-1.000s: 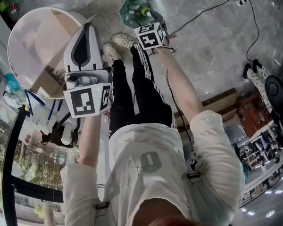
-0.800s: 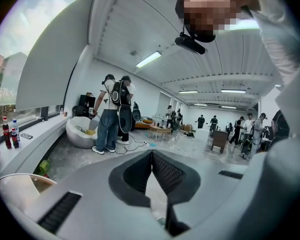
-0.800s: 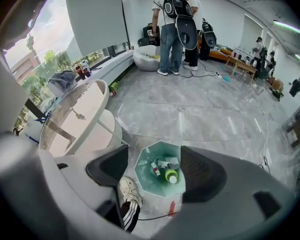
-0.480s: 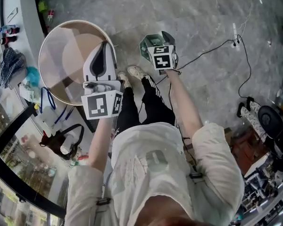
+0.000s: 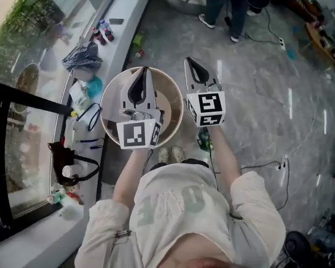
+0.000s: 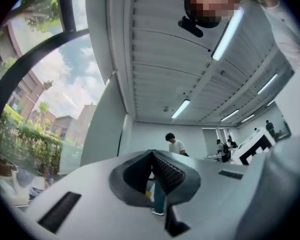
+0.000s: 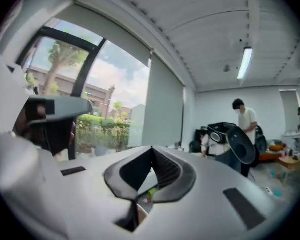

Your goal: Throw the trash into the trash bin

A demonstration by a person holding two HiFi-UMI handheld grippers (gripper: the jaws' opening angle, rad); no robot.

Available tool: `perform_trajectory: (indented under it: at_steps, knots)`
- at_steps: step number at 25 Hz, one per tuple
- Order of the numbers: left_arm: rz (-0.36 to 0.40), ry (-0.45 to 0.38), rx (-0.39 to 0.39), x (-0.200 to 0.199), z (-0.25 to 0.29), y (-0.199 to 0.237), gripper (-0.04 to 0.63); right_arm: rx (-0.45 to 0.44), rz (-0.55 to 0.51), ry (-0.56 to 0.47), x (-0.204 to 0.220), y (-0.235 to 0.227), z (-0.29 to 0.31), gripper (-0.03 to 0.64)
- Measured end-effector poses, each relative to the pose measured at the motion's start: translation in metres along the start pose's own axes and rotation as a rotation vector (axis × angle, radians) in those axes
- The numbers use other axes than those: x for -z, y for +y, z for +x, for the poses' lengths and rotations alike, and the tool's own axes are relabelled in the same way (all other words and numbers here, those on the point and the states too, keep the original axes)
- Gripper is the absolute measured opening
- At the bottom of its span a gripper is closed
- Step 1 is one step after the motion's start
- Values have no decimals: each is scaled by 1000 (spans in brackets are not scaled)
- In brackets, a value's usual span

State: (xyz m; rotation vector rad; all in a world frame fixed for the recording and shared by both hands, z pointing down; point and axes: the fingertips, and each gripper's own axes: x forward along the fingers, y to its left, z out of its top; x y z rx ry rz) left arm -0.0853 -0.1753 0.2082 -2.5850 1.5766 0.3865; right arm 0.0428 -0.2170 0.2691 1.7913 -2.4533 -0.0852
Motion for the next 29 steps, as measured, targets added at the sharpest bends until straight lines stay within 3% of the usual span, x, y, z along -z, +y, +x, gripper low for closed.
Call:
perform_trajectory:
  at_steps: [5, 9, 15, 29]
  knots:
    - [64, -80, -122, -44, -31, 55, 12, -229, -50, -184, -82, 127, 7, 14]
    - [115, -117, -197, -60, -56, 80, 12, -314, -71, -217, -94, 167, 8, 14]
    - [109, -124, -264, -59, -76, 102, 12, -347, -49, -196, -92, 180, 6, 14]
    - [87, -106, -207, -49, -62, 79, 12, -304, -36, -176, -84, 151, -4, 14]
